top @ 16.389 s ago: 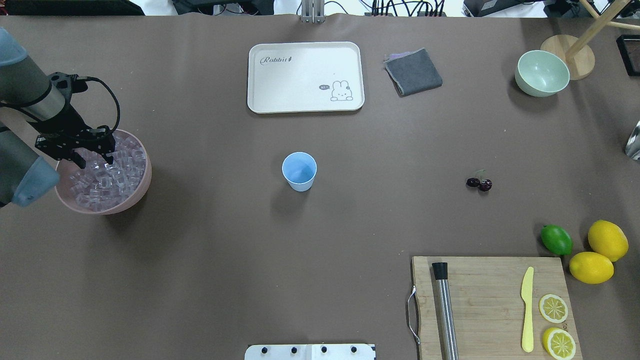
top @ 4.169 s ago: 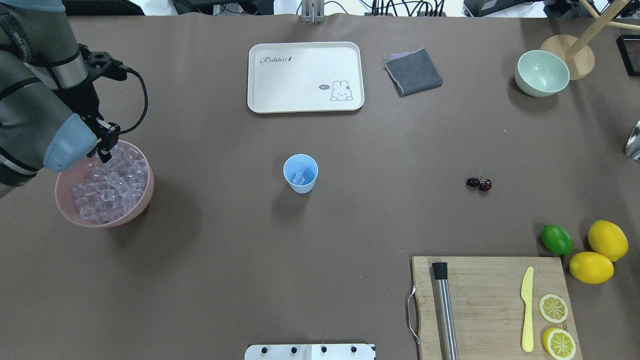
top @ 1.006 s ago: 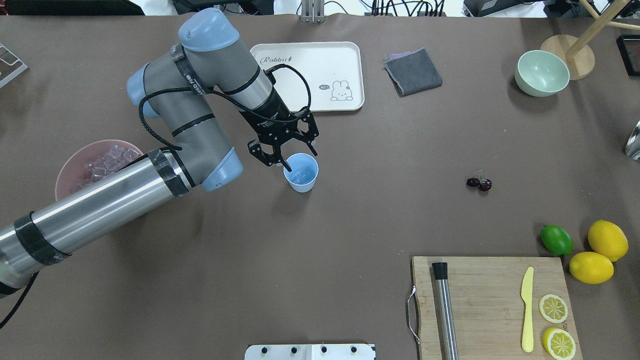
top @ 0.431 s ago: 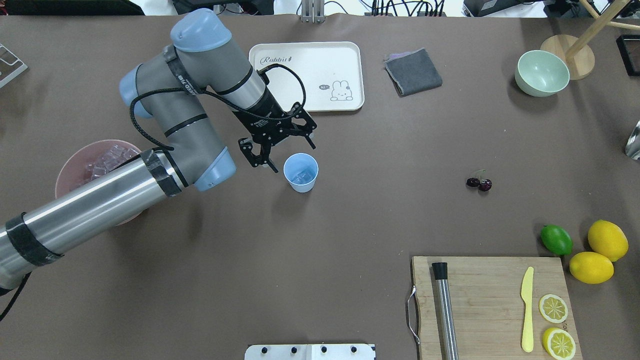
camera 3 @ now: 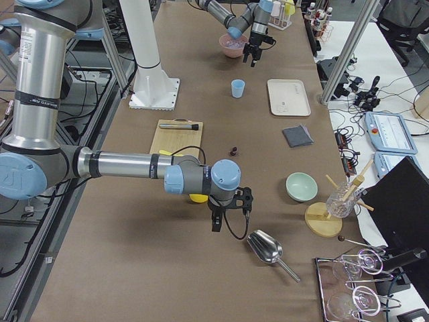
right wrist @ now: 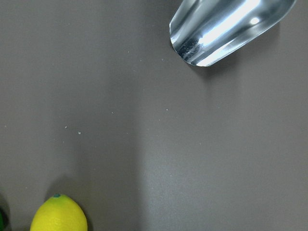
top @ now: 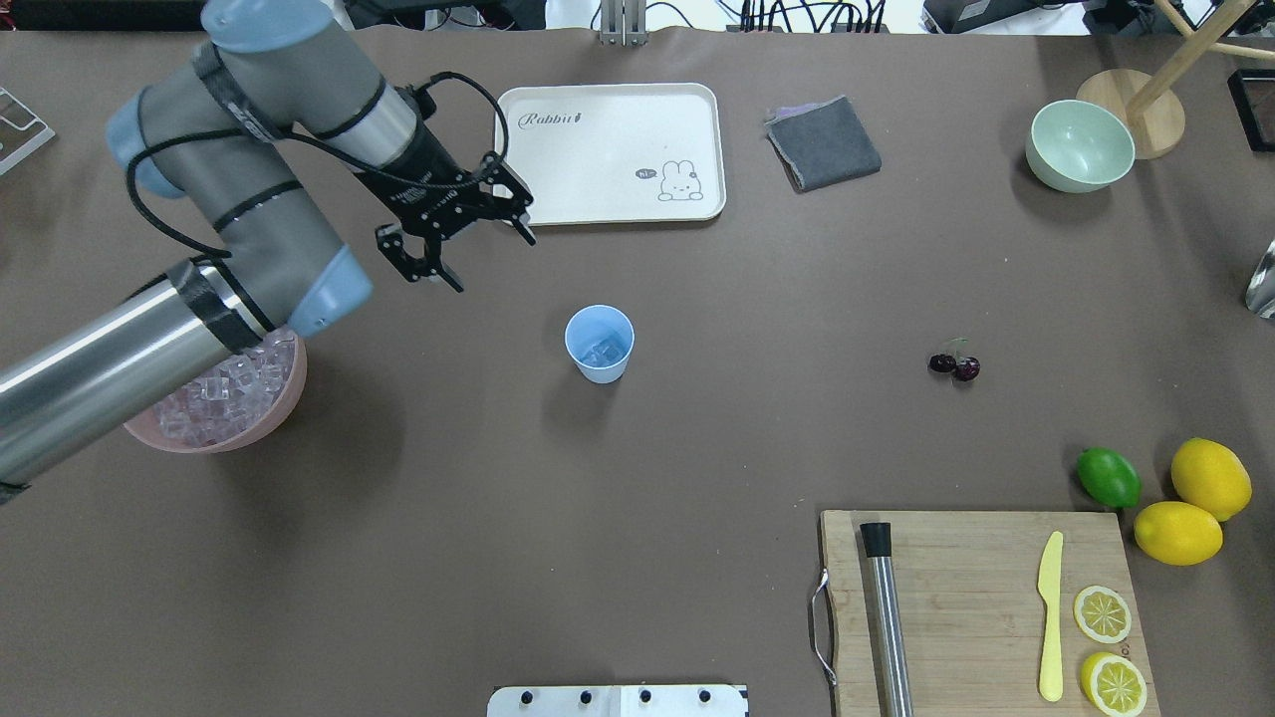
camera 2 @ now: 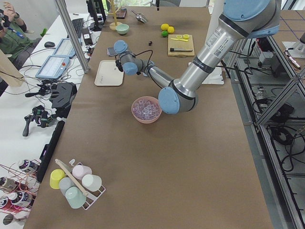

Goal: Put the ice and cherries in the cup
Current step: 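Move the left gripper back over the pink ice bowl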

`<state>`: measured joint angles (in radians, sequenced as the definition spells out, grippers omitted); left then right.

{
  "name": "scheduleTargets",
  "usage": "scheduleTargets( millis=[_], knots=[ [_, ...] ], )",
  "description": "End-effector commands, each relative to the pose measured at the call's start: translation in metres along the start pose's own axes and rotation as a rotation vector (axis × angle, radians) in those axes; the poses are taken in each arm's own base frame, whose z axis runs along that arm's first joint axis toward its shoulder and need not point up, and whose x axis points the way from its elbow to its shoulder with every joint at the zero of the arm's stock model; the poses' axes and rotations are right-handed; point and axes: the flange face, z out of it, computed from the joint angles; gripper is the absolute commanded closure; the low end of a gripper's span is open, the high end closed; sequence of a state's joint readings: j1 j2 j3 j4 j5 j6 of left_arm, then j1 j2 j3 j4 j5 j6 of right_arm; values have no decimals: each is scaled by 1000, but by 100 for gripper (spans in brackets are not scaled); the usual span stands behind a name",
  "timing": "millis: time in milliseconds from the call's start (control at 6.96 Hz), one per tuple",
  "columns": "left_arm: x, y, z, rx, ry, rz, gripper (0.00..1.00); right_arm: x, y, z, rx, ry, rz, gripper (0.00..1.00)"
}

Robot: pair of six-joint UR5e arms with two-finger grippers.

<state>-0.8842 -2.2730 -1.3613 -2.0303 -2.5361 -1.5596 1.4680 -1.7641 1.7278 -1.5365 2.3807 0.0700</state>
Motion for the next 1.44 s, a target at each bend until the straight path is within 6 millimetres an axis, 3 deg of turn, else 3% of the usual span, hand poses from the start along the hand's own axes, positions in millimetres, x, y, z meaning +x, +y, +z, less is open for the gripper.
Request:
scheduleTargets(
  millis=[0,431,575,863,1150,1294],
  knots=[
    [-31,-26,-67,87,-85,70,4,-1,-1,0,1,-2,-1,0],
    [-104,13,-107,146,-438,362,4,-2,-1,-1,1,-11,-1,0],
    [-130,13,-108,85,-520,469,4,-2,-1,-1,1,-11,-1,0],
    [-201,-7,-97,64,-598,556,3,-3,-1,-1,3,-12,-2,0],
    [-219,-13,-81,55,-589,562,3,-2,-1,-1,1,-12,1,0],
    [-216,-14,-65,72,-570,529,3,-2,-1,-1,1,-12,1,0]
  ],
)
